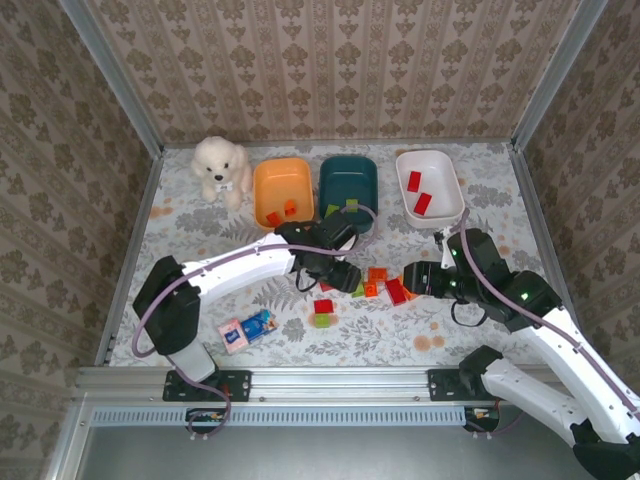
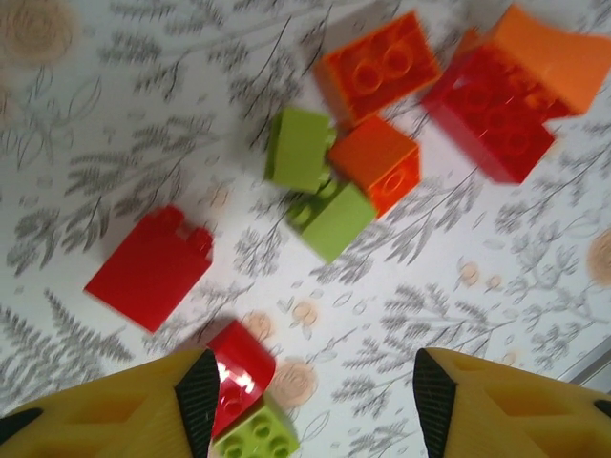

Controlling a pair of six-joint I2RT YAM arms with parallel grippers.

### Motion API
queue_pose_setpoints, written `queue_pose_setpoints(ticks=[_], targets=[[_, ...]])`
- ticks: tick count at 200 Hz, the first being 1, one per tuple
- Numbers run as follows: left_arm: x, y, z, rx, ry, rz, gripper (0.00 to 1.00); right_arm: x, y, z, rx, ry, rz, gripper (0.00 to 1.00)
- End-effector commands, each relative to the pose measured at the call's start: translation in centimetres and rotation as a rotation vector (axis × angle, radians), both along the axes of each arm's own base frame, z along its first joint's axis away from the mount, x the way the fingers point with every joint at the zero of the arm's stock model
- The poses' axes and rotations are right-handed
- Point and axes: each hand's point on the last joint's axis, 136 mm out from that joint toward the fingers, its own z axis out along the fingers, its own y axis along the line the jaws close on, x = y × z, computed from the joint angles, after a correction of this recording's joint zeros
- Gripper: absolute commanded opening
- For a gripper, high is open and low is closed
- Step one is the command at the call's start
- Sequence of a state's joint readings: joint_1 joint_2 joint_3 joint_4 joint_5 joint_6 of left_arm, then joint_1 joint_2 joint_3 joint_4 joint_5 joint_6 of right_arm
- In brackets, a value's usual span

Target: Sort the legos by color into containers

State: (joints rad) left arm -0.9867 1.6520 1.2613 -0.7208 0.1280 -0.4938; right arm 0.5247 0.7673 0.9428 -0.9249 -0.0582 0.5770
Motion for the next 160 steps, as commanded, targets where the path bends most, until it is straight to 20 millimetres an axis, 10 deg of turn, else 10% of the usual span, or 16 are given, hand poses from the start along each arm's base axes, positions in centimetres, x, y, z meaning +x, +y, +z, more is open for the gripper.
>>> queue_pose_setpoints(ticks=[1, 43, 160], targets=[[-3.6, 2.7, -0.5, 0.068, 0.091, 0.045, 0.63, -0.2, -0.5, 0.3, -0.015, 0.003, -0.020, 0.67], [-7.2, 4.5, -3.6, 0.154, 0.180, 0.156, 0.68, 0.4, 0.4, 0.5, 0.006, 0.005, -0.002, 0.67], [-5.8, 4.4, -8.5, 0.244, 0.215, 0.401, 0.66, -0.9, 3.5, 1.6, 0.119, 0.028, 0.170, 0.71]])
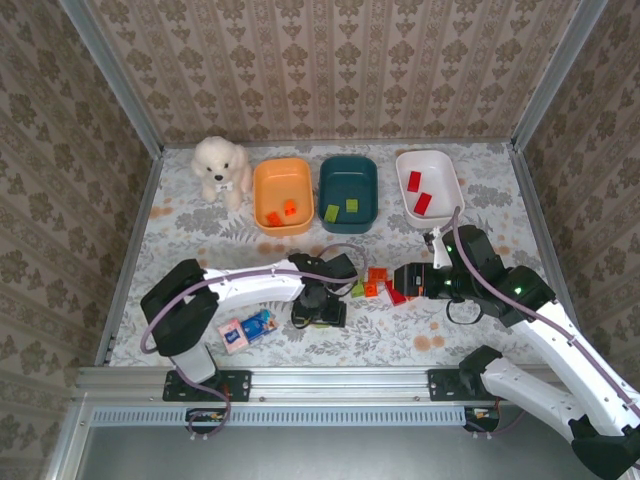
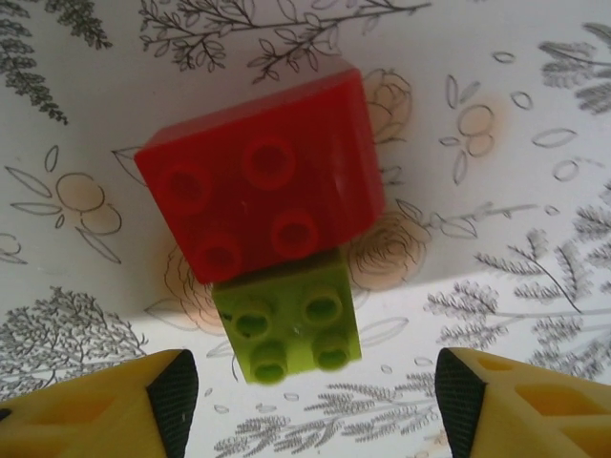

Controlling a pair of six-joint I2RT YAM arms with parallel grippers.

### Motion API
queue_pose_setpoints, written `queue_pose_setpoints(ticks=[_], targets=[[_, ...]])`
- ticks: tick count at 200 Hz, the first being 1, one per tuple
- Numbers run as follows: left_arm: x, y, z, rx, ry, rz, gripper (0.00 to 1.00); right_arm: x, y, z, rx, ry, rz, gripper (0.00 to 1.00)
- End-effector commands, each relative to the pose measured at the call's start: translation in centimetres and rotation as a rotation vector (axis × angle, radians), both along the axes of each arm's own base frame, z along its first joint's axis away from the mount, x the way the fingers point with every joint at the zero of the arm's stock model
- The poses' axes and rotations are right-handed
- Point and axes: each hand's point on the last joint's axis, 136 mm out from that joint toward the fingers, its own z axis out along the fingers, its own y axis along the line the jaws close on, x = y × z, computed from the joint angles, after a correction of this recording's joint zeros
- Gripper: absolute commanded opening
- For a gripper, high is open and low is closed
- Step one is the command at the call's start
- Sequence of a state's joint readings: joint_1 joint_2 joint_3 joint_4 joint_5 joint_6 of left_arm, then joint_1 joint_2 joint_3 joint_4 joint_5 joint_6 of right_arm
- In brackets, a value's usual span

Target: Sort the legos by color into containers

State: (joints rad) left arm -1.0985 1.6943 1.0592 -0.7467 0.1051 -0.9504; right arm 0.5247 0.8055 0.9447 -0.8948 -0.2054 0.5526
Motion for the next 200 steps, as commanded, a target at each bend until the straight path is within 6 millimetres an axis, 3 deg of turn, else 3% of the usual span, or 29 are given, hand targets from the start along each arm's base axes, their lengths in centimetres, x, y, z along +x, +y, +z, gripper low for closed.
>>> queue_pose_setpoints(ticks=[1, 25, 39, 77, 106, 129, 158, 200], targets=[[0.8, 0.0, -0.9, 0.025, -0.022, 0.058, 0.66, -0.2, 0.9, 1.5, 0.041, -0.018, 0.050, 0.71], [1.0, -0.1, -1.7, 0.056, -0.026, 0.049, 0.58, -0.1, 1.2, 1.6, 0.051, -0.018, 0.056, 0.71], [1.2, 0.2, -1.9, 0.071, -0.034, 0.048, 0.48, 0.0, 1.2, 1.6, 0.049, -0.016, 0.054, 0.71], [1.6, 1.1, -1.0, 0.120, -0.074, 0.017, 0.34, 0.3, 1.3, 2.1, 0.062, -0.027, 0.047, 0.71], [1.3, 1.9, 2.3, 0.118, -0.115, -0.004, 0.32, 0.2, 1.7, 3.8, 0.109, -0.077, 0.072, 0.71], [2.1, 2.4, 6.6, 0.055, -0.167, 0.017, 0.31, 0.7, 1.6, 6.0, 0.144, -0.144, 0.053, 0.71], [6.9, 2.0, 11.8, -0.067, -0.243, 0.062, 0.30, 2.4, 1.2, 8.0, 0.153, -0.204, -0.007, 0.70], [18.8, -0.8, 16.8, -0.213, -0.386, 0.068, 0.30, 5.8, 1.0, 9.3, 0.124, -0.242, -0.081, 0.70]])
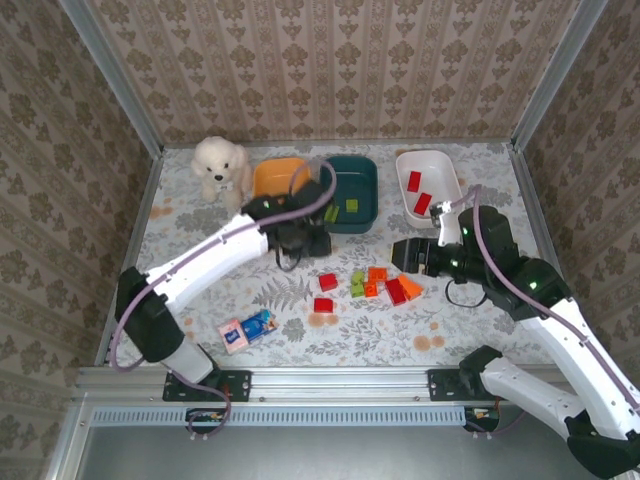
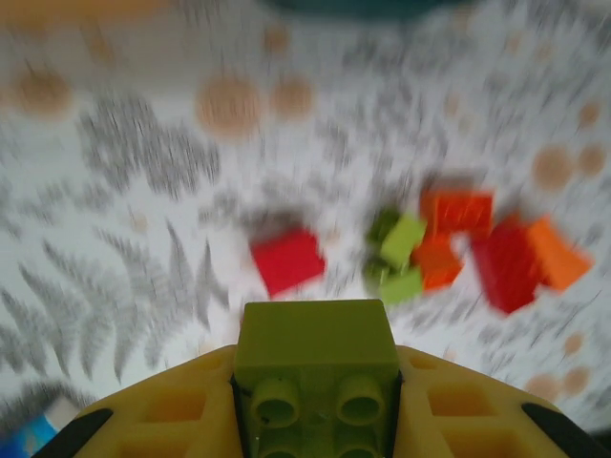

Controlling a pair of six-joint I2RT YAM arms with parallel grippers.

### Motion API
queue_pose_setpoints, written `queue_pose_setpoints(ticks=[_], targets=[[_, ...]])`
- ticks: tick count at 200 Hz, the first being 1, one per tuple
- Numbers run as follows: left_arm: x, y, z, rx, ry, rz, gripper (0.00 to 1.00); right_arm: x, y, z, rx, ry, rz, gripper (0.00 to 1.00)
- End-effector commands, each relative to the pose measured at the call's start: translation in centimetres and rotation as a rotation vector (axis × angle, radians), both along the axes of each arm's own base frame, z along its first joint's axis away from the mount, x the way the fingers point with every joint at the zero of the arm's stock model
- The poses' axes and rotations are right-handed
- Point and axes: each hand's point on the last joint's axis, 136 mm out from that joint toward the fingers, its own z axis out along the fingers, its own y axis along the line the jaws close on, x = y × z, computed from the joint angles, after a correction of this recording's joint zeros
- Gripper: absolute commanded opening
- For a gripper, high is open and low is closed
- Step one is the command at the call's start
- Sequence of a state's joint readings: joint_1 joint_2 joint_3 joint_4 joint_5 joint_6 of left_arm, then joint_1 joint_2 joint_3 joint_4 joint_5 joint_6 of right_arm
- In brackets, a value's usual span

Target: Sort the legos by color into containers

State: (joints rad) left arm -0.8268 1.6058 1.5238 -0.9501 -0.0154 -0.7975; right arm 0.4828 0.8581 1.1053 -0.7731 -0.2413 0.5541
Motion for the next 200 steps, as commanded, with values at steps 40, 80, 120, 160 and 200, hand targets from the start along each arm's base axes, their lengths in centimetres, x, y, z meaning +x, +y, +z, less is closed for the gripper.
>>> queue_pose_setpoints(ticks=[40, 80, 120, 160, 200], targets=[[14.7, -4.4, 0.0, -0.027, -0.119, -0.116, 0.30, 4.9, -0.5, 1.4, -0.018, -0.011, -0.123, 0.70], [21.1, -7.1, -2.6, -0.056, -0.185, -0.117, 0.30, 5.6, -1.1, 1.2, -0.014, 0.002, -0.158, 0.70], [24.3, -8.4, -7.0, -0.107, -0.188, -0.078, 0.30, 5.6, -1.7, 0.1, -0.013, 0.034, -0.183, 0.70], [24.5, -8.7, -11.0, -0.105, -0.128, -0.053, 0.32, 5.6, -2.1, -0.5, -0.019, 0.057, -0.195, 0.70], [24.1, -8.6, -12.6, -0.115, -0.064, -0.015, 0.41, 5.5, -2.2, -1.0, -0.018, 0.076, -0.195, 0.70]])
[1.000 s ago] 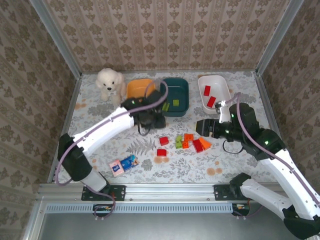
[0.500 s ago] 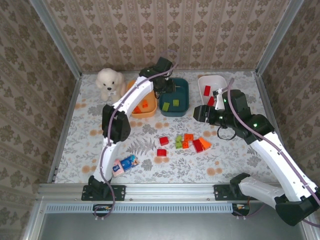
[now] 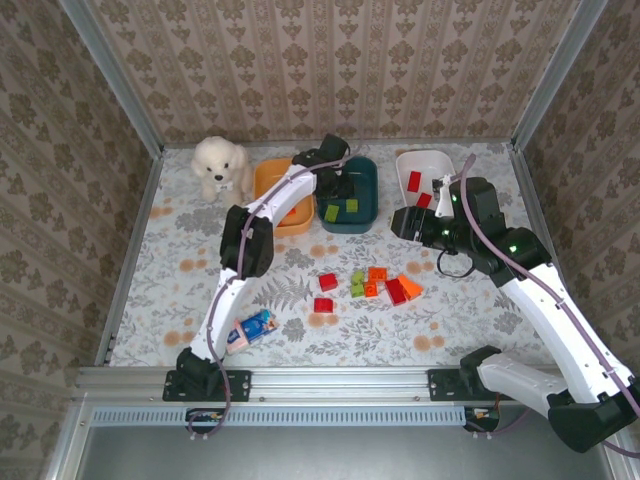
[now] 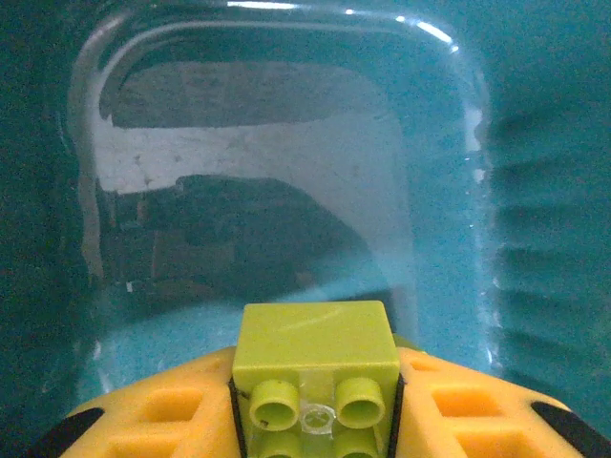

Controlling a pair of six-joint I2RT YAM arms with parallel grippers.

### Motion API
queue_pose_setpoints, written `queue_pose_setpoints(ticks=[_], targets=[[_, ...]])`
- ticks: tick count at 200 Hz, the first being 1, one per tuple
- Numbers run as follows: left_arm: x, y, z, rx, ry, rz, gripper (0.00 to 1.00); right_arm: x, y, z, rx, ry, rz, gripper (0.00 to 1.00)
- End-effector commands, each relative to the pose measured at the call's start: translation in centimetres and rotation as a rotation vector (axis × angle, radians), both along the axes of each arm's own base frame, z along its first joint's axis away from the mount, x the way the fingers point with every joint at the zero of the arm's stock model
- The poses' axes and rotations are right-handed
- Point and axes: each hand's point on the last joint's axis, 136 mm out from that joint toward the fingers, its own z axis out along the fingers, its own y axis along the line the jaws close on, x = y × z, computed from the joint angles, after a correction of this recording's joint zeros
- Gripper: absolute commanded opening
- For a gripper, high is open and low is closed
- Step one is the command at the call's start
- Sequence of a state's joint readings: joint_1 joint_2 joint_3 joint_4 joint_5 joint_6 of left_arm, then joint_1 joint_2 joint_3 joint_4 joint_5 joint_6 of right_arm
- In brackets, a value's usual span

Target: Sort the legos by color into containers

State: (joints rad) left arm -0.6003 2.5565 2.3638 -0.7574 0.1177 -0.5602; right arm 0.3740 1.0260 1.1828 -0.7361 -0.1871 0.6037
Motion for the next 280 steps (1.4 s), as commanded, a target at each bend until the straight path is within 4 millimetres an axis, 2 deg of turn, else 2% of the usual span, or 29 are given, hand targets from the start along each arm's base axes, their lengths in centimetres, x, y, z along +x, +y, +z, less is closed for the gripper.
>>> queue_pose_setpoints(ticks=[1, 31, 65, 81, 96, 108, 120, 121, 124, 138, 142, 160, 184, 209, 242, 280], targets=[[0.6, -0.3, 0.9, -0.053, 0.006, 0.028, 0.42, -0.1, -0.3, -0.4, 0.003, 0.016, -0.014, 0.70], [1.0, -0.7, 3.5, -0.090, -0.029, 0.029, 0.51, -0.3, -0.4, -1.1, -0.020, 0.033, -0.003, 0.71], [1.1, -0.9, 8.5, -0.147, -0.095, 0.029, 0.55, -1.0, -1.3, -3.1, -0.098, 0.124, -0.010, 0.69], [0.7, -0.8, 11.5, -0.179, -0.127, 0.030, 0.55, -2.1, -1.4, -5.6, -0.123, 0.240, -0.018, 0.68], [-0.2, -0.5, 14.4, -0.199, -0.160, 0.023, 0.56, -3.8, -1.1, -8.8, -0.157, 0.367, -0.007, 0.67], [-1.3, 0.1, 16.9, -0.215, -0.189, 0.015, 0.56, -5.2, -0.7, -11.4, -0.186, 0.461, 0.011, 0.67], [-2.8, 1.1, 17.9, -0.219, -0.196, 0.012, 0.57, -6.5, -0.2, -13.9, -0.202, 0.551, 0.030, 0.67], [-2.8, 1.2, 18.5, -0.227, -0.207, 0.011, 0.57, -6.6, -0.1, -14.1, -0.205, 0.556, 0.032, 0.67], [-3.4, 1.6, 18.2, -0.221, -0.199, 0.011, 0.57, -6.8, -0.1, -14.6, -0.212, 0.572, 0.034, 0.67], [-5.6, 3.1, 19.1, -0.227, -0.209, 0.009, 0.58, -7.3, 0.0, -16.6, -0.228, 0.613, 0.035, 0.68], [-6.2, 3.6, 18.6, -0.220, -0.199, 0.010, 0.58, -7.3, 0.1, -17.2, -0.227, 0.622, 0.033, 0.69], [-9.4, 5.7, 18.9, -0.230, -0.189, 0.016, 0.58, -7.5, 0.1, -20.0, -0.241, 0.669, 0.022, 0.72], [-13.9, 8.4, 17.1, -0.214, -0.135, 0.022, 0.58, -7.2, 0.5, -22.7, -0.265, 0.706, 0.024, 0.73], [-17.7, 11.1, 15.6, -0.191, -0.102, 0.041, 0.58, -7.1, 0.3, -24.7, -0.310, 0.744, 0.014, 0.75], [-20.6, 13.4, 14.2, -0.172, -0.070, 0.076, 0.58, -6.0, 0.2, -25.5, -0.350, 0.717, 0.029, 0.77], [-21.7, 14.0, 14.0, -0.174, -0.069, 0.102, 0.58, -4.3, 0.1, -26.0, -0.434, 0.697, 0.070, 0.76]])
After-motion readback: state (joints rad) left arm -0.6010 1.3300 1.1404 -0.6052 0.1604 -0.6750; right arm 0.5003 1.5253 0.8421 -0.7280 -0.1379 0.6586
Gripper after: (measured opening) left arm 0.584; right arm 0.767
